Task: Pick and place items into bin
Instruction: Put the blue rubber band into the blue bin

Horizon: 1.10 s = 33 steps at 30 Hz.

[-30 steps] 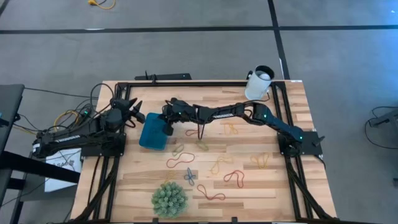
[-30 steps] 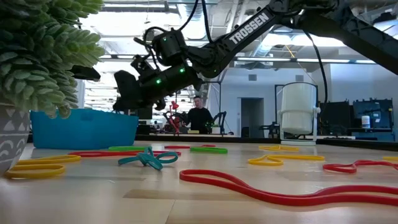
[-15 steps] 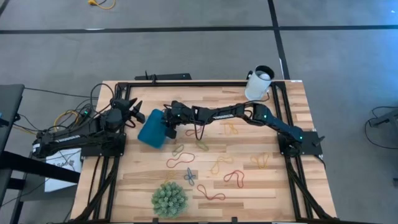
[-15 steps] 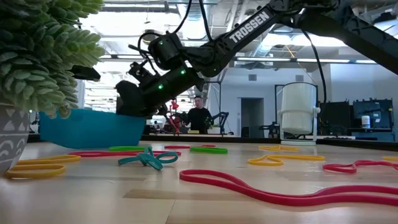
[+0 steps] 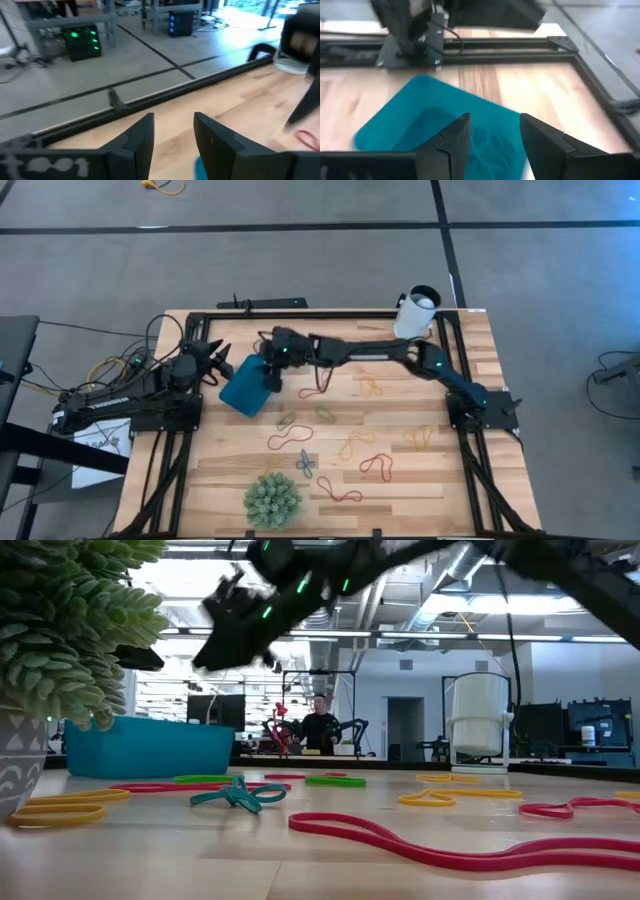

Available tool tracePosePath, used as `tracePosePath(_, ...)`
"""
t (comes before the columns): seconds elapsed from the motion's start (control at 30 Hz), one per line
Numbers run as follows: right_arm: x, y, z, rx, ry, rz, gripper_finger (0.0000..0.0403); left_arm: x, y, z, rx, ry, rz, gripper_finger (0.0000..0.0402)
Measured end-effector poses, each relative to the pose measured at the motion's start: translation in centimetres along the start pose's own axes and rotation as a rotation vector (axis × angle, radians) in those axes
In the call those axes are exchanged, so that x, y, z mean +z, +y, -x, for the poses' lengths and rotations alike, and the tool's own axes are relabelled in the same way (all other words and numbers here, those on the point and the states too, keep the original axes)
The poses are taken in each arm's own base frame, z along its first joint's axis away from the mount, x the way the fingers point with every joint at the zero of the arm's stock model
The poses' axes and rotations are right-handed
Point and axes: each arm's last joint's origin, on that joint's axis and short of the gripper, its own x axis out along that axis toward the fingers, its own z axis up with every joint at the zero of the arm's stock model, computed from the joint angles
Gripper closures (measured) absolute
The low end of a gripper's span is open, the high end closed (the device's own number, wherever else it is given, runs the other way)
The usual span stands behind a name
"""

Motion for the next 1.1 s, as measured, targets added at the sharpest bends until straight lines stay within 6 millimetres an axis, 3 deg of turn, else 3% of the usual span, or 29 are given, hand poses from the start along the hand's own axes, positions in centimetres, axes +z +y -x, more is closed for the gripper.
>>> tracePosePath(0.17,2.5,-0.2,6.5,0.025,0.152,0.040,0.0249,0.1,-0.5,0.0,-0.158,0.022,0.040,0.0274)
tracePosePath(0.3,4.7,-0.3,12.1,0.036,0.177,0.109,0.0262,0.5,-1.4,0.3,-0.444,0.044,0.068,0.0274)
tracePosePath(0.43,6.9,-0.8,19.6,0.004,0.153,0.119,0.0273,1.1,-2.6,0.8,-0.846,0.021,0.115,0.0274)
tracePosePath(0.5,7.8,-1.1,23.9,-0.022,0.125,0.116,0.0276,2.0,-3.1,1.1,-0.967,-0.053,0.144,0.0274)
tracePosePath(0.63,7.7,-1.3,32.2,-0.027,0.125,0.064,0.0279,3.2,-4.1,1.1,-1.043,-0.158,0.198,0.0274)
tracePosePath(0.73,6.0,-1.0,36.3,0.000,0.188,0.030,0.0280,2.9,-5.5,0.5,-1.084,-0.098,0.204,0.0274)
tracePosePath(0.83,3.9,-0.6,38.4,0.021,0.219,0.022,0.0280,3.5,-7.2,-0.4,-1.050,-0.009,0.197,0.0274)
tracePosePath(0.9,2.6,-0.5,38.5,0.014,0.194,0.002,0.0280,5.2,-8.4,-1.0,-1.031,0.020,0.151,0.0274)
tracePosePath(1.0,0.4,-0.2,37.1,0.000,0.140,-0.045,0.0280,7.5,-10.6,-2.3,-0.988,0.126,0.001,0.0274)
tracePosePath(1.1,-2.8,0.3,35.0,0.011,0.173,-0.064,0.0280,8.5,-13.0,-3.7,-0.972,0.252,-0.229,0.0274)
